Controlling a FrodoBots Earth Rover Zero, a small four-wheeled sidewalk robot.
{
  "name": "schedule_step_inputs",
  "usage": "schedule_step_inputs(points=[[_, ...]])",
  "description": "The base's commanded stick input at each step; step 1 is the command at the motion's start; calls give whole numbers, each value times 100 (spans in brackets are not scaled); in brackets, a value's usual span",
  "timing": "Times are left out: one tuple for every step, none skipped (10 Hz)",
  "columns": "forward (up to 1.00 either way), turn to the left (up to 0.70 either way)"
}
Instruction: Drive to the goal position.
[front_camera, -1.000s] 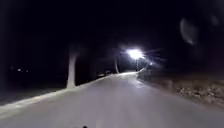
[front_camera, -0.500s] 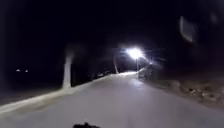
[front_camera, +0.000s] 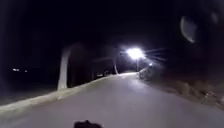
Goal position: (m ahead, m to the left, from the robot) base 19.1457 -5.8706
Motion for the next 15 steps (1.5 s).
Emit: schedule_step_inputs(points=[[100,-8],[100,-8],[100,-13],[100,-11],[100,-7],[100,-2],[100,-5],[100,-13],[100,-13],[100,-7],[100,-3],[100,-10],[100,-10],[100,-5],[100,-2]])
